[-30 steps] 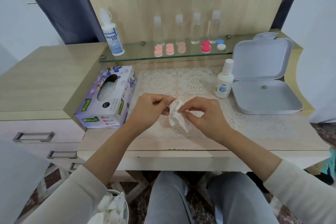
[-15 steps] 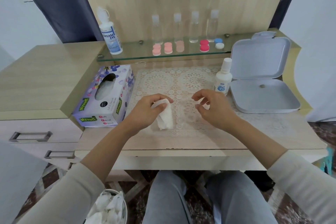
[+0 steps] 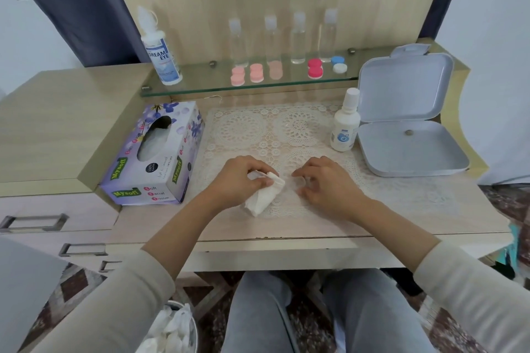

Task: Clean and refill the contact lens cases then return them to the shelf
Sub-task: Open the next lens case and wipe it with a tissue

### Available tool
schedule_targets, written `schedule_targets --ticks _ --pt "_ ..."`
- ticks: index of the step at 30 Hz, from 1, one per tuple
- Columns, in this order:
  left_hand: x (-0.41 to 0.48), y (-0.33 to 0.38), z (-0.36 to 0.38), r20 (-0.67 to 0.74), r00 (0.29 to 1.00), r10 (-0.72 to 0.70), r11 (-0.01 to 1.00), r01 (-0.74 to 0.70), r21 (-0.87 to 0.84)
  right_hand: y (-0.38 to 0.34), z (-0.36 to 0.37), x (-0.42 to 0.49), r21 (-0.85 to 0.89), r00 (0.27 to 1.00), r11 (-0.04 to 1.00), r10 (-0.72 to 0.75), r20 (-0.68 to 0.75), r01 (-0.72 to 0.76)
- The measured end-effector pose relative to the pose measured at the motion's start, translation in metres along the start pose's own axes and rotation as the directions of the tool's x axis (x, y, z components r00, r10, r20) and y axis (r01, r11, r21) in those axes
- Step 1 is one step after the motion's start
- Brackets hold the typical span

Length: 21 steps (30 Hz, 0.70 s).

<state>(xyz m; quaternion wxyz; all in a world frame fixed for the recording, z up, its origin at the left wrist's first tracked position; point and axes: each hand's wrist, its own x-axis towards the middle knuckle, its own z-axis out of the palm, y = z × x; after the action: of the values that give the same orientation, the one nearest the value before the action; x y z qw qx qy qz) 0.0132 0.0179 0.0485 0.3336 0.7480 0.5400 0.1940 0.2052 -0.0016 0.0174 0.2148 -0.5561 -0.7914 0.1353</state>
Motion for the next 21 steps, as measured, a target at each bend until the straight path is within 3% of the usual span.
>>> schedule_targets --ticks 8,12,15,21 --pt "0.010 -0.005 0.021 -0.149 0.984 0.099 0.995 -0.102 -0.013 0.005 0.013 -0.008 0.078 0.990 0.996 -0.020 -0.137 0.031" --pt "0.007 -0.011 0.028 -0.231 0.919 0.319 0.944 -0.288 0.160 0.007 0.018 -0.010 0.090 0.986 0.995 -0.018 -0.167 0.033" --pt "0.005 -0.021 0.032 -0.193 0.860 0.473 0.857 -0.399 0.327 0.007 0.019 -0.010 0.097 0.983 0.995 -0.022 -0.181 0.040" --pt "0.000 -0.035 0.033 -0.114 0.804 0.584 0.764 -0.497 0.411 0.007 0.020 -0.011 0.099 0.983 0.994 -0.035 -0.178 0.053"
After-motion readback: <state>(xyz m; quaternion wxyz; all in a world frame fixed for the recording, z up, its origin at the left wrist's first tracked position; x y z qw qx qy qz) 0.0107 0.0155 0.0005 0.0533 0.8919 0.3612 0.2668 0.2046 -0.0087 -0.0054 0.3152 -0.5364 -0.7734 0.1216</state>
